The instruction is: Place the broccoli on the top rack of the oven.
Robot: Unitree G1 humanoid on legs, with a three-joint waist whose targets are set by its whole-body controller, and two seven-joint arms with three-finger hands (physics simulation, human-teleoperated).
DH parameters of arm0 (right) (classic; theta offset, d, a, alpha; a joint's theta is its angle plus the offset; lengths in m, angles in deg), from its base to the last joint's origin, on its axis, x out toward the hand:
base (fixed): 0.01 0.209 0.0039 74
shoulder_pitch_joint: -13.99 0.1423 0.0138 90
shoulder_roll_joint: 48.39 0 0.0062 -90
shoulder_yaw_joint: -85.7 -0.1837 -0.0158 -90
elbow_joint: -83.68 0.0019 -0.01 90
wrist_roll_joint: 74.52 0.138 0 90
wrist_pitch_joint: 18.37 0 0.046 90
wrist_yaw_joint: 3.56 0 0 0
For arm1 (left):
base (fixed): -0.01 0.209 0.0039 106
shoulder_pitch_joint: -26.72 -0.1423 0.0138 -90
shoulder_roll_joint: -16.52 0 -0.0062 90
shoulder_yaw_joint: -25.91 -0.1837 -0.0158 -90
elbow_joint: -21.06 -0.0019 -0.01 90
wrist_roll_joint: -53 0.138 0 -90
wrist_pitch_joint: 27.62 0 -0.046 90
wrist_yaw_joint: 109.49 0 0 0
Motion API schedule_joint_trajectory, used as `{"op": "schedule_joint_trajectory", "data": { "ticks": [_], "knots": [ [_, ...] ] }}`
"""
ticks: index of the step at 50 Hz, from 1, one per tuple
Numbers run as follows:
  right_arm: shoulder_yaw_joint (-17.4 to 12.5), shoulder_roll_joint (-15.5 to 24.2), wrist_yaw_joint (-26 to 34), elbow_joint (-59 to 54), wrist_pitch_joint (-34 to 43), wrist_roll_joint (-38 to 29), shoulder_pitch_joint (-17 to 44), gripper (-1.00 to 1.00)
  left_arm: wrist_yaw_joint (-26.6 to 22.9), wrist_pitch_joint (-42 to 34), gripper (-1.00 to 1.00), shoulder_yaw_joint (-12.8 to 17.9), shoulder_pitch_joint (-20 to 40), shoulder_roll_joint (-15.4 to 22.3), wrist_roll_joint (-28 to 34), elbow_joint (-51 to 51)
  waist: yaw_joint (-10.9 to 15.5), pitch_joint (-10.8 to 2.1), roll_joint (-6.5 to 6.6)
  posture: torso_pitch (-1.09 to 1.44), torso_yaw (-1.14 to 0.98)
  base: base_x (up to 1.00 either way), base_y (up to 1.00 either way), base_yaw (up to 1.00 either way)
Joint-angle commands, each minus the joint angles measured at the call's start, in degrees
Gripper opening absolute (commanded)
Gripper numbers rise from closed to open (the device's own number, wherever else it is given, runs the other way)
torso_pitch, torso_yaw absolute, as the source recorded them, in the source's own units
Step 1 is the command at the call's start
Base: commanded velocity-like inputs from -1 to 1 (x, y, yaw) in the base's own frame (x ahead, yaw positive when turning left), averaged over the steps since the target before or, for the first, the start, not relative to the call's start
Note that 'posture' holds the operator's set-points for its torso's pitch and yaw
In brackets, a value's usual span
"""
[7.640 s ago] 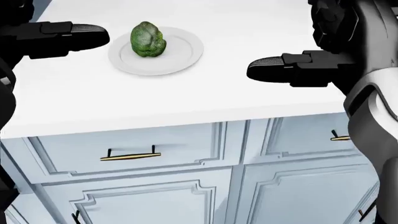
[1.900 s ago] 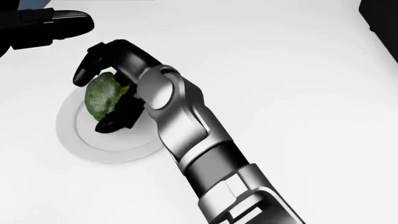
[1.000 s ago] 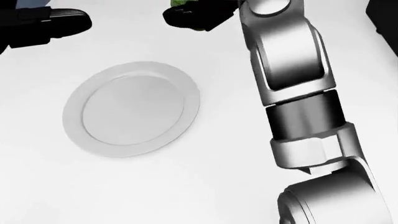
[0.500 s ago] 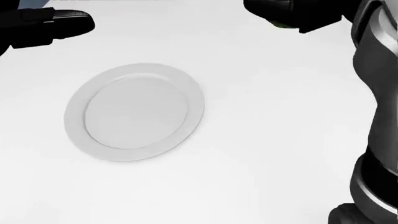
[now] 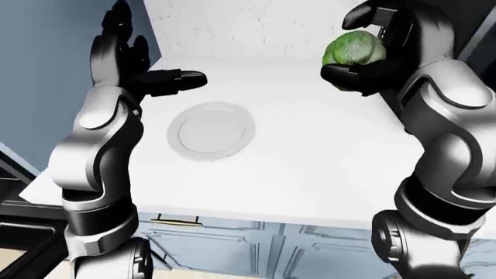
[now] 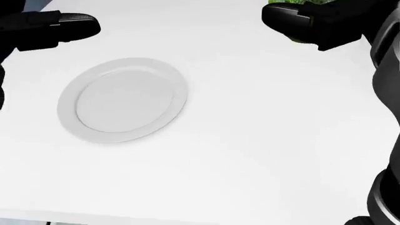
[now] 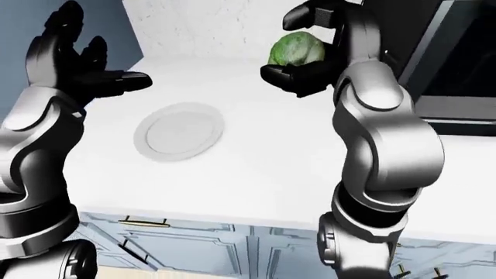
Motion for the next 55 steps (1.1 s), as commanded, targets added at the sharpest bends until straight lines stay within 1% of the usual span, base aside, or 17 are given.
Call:
{"op": "schedule_joint_trajectory", "data": {
  "ticks": [1, 5, 8, 9, 11, 13, 15, 18, 25, 33, 36, 38, 39, 41, 44, 53, 55],
  "knots": [
    [-0.2, 0.2, -0.5, 1.8, -2.5, 0.4, 1.3, -1.0, 0.0, 1.6, 1.0, 1.0, 1.8, 1.0, 0.1, 1.3, 0.3, -1.3, -0.37, 0.0, 0.0, 0.0, 0.0, 0.0],
    [-0.5, 0.5, -0.9, 2.6, -2.3, 1.1, 0.4, -1.0, 0.0, 1.4, 1.0, 0.9, 1.7, 0.9, 0.2, 1.5, 0.1, -1.52, 0.87, 0.0, 0.0, 0.0, 0.0, 0.0],
    [-0.2, 0.7, -1.3, 2.4, -2.5, 1.3, 0.3, -1.0, -0.1, 1.7, 1.0, 0.9, 1.8, 0.9, 0.3, 1.2, -0.7, -1.94, 3.3, 0.0, 0.0, 0.0, 0.0, 0.0],
    [-0.1, 0.6, -1.4, 2.3, -2.7, 1.4, 0.1, -1.0, -0.1, 1.7, 1.0, 0.9, 1.8, 0.9, 0.3, 1.1, -0.4, -1.77, 2.62, 0.0, 0.0, -0.34, 0.0, 0.0],
    [-0.1, 0.6, -1.6, 2.3, -2.6, 1.5, 0.2, -1.0, -0.1, 1.5, 1.0, 1.1, 1.9, 1.0, 0.2, 1.3, -0.5, -3.93, 2.33, 0.0, 0.0, -0.46, 0.0, 0.0],
    [-0.1, 0.6, -1.6, 2.5, -2.4, 1.7, 0.3, -1.0, 0.0, 1.4, 1.0, 1.1, 1.8, 1.0, 0.1, 1.4, -0.4, -4.23, 1.98, 0.0, 0.0, -0.22, 0.0, 0.0],
    [-0.3, 0.6, -1.6, 2.9, -2.7, 1.9, -0.3, -1.0, 0.0, 1.4, 1.0, 1.0, 1.9, 1.1, 0.1, 1.5, -0.2, -1.77, 1.82, 0.0, 0.0, 0.0, 0.0, 0.0],
    [-0.7, 0.5, -1.7, 3.3, -3.5, 2.3, -1.8, -1.0, 0.0, 1.3, 1.0, 0.9, 1.8, 1.0, 0.1, 1.6, 0.0, -1.19, 1.83, 0.0, 0.0, 0.0, 0.0, 0.0],
    [-1.5, 1.2, -2.7, 3.5, -3.6, 3.6, -1.5, -1.0, -0.1, 1.4, 1.0, 0.9, 1.7, 0.9, 0.2, 1.6, 0.3, -1.19, 0.86, 0.0, 0.0, 0.0, 0.0, 0.0],
    [-2.6, 2.5, -3.6, 3.2, -3.6, 5.2, -1.6, -1.0, -0.3, 1.8, 1.0, 0.6, 1.6, 0.6, 0.6, 1.4, 0.3, -2.03, 1.29, 0.0, 0.0, -0.06, 0.0, 0.75],
    [-2.4, 2.8, -3.8, 2.3, -4.3, 5.5, -1.4, -1.0, -0.3, 1.9, 1.0, 0.6, 1.7, 0.5, 0.7, 1.1, 0.2, -2.8, -0.75, 0.0, 0.0, -0.1, 0.0, 1.0],
    [-2.3, 2.9, -3.9, 1.8, -4.6, 5.7, -1.4, -1.0, -0.4, 2.1, 1.0, 0.6, 1.7, 0.5, 0.8, 1.0, -0.1, -3.36, -5.01, 0.0, 0.0, -0.09, 0.0, 1.0],
    [-2.2, 3.0, -3.9, 1.6, -4.9, 5.8, -1.5, -1.0, -0.4, 2.0, 1.0, 0.6, 1.7, 0.5, 0.8, 1.0, 0.3, -2.08, -2.42, 0.0, 0.0, -0.09, 0.0, 1.0],
    [-2.2, 3.2, -3.9, 1.3, -5.3, 5.9, -1.8, -1.0, -0.4, 2.0, 1.0, 0.6, 1.7, 0.5, 0.8, 0.9, 1.1, -2.76, -3.56, 0.0, 0.0, -0.09, 0.0, 1.0],
    [-2.1, 3.0, -4.0, 1.0, -6.2, 6.0, -2.5, -1.0, -0.5, 1.9, 1.0, 0.7, 1.8, 0.6, 0.8, 0.9, 1.6, -2.44, -2.49, 0.0, 0.0, -0.09, 0.0, 1.0],
    [-1.8, 2.9, -4.3, 1.4, -5.8, 6.3, -2.5, -1.0, -0.3, 1.6, 1.0, 0.9, 1.8, 0.7, 0.6, 1.2, 1.4, -1.59, 3.63, 0.0, 0.0, -0.09, 0.0, 1.0],
    [-1.7, 2.8, -4.4, 1.5, -5.6, 6.3, -2.5, -1.0, -0.3, 1.5, 1.0, 0.9, 1.8, 0.8, 0.6, 1.4, 1.6, -2.18, 6.33, 0.0, 0.0, -0.1, 0.0, 1.0]
  ]
}}
